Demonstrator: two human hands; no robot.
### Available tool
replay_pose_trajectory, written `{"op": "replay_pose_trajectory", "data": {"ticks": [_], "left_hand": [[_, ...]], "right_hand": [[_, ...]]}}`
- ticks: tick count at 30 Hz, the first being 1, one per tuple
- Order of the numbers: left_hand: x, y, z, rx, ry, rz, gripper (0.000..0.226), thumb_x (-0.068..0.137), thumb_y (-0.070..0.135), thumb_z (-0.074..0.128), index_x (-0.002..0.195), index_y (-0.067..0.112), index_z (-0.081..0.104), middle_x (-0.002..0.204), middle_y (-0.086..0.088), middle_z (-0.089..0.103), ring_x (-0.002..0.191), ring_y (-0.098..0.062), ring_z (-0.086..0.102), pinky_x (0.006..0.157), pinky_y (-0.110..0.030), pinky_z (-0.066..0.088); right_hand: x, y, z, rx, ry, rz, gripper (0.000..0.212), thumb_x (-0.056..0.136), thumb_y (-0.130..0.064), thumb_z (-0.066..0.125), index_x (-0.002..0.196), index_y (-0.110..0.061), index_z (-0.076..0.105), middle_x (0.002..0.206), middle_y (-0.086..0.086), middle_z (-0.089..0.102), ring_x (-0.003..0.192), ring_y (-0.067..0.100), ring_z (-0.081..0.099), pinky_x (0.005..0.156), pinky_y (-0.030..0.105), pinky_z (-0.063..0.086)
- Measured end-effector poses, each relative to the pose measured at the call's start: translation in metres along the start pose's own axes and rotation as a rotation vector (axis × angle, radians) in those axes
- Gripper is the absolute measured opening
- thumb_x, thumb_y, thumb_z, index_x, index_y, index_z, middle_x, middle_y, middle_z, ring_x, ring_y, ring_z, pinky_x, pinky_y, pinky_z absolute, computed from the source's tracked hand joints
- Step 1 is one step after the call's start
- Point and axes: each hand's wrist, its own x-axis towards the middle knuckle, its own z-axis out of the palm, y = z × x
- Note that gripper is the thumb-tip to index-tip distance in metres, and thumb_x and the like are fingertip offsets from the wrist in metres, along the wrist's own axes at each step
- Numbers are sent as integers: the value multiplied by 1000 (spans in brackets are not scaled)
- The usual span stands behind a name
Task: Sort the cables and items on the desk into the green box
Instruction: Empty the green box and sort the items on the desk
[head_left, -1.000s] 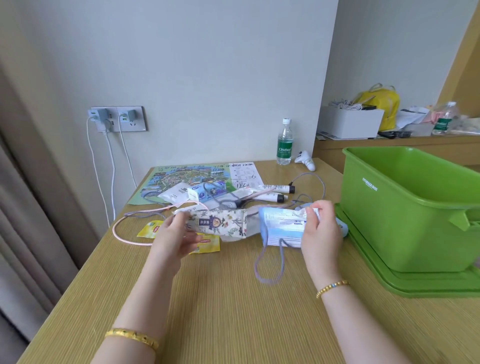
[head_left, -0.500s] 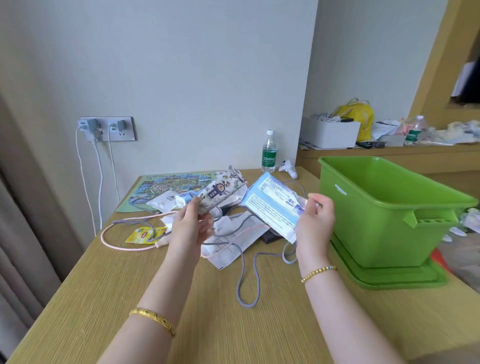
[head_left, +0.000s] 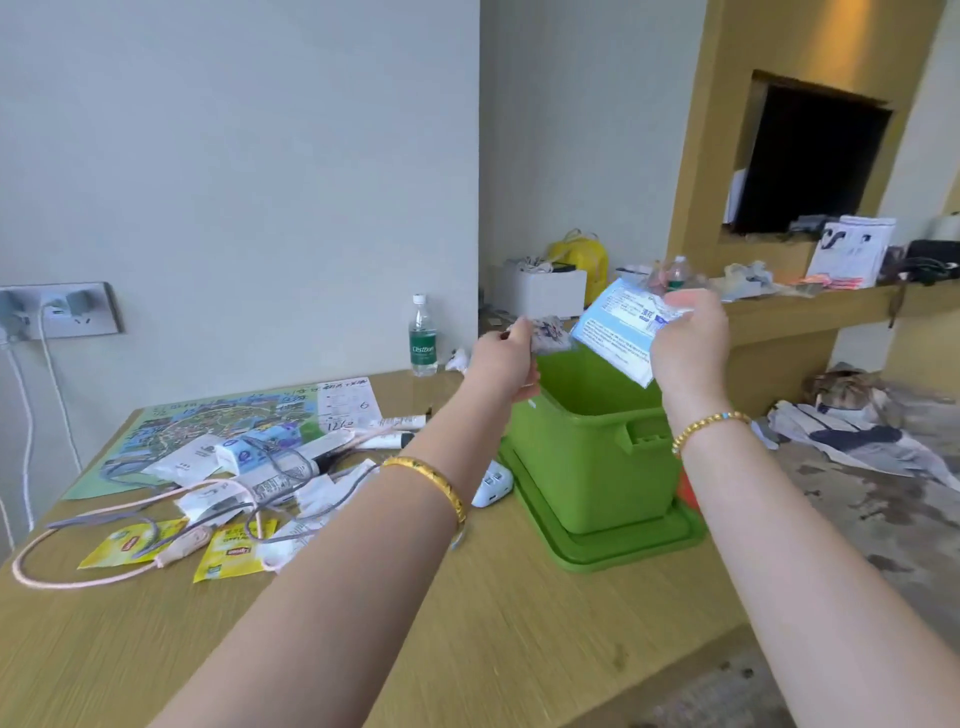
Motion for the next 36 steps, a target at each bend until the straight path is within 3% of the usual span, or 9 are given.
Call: {"op": "replay_pose_trajectory", "data": {"ticks": [5,9,12,16,19,22,25,31,36], "left_hand": [[21,-14,34,404,-16,26,48,100,32,29,124,-5,48,124,-23,56,115,-35,55,94,-39,45],[26,-27,34,955,-44,203,41,97,35,32,125,9,45,126,-17,53,124,-37,38,97,-41,34],[30,-31,28,1048,-152,245,32,95,35,37,111,16,58,115,-14,59,122,-34,38,103,-40,29],[25,-31,4,958,-77,326,33,96,31,36,117,20,59,115,-12,63,120,-32,44,106,-37,31],[15,-34,-29,873,42,386,32,95,25,39,115,15,61,118,-12,63,115,-34,49,101,-39,39],[2,-42,-71,809,123,399,29,94,20,42,111,10,64,115,-14,65,109,-34,54,94,-39,43],[-12,-60,-120,753,194,382,27,94,15,43,109,9,65,114,-12,65,106,-30,57,91,-32,42],[-37,-116,-224,763,403,232,27,92,14,48,115,12,61,121,-11,60,103,-28,58,85,-28,39],[-53,-148,-298,820,604,182,33,87,-1,47,116,6,60,117,-16,60,111,-33,51,92,-37,39]], "right_hand": [[15,27,-18,-164,-80,12,41,82,8,30,112,-8,54,101,7,50,88,23,49,67,28,37],[15,30,-14,-327,-171,-54,40,79,9,29,106,-7,53,97,4,48,84,23,45,64,28,33],[14,28,-3,-371,-195,-80,36,82,9,29,108,-6,49,93,6,47,80,25,45,54,28,31],[12,23,13,-671,-451,-35,17,87,5,35,92,-3,50,92,12,52,89,30,46,64,32,38],[1,19,25,-1066,-528,-98,28,94,-10,38,116,-4,54,140,20,37,133,35,27,107,49,23],[-23,9,46,-894,-371,-312,31,93,-9,40,119,-6,55,148,18,28,141,32,12,113,56,2],[-65,-3,80,-610,-294,-525,29,90,-5,44,114,-6,61,137,18,44,133,32,29,112,53,15],[-194,3,162,-277,-672,-551,30,90,-1,41,108,-8,64,118,7,59,111,27,48,97,36,31],[-276,18,210,-256,-956,-554,34,88,0,40,111,-14,61,115,1,62,112,20,49,106,38,27]]}}
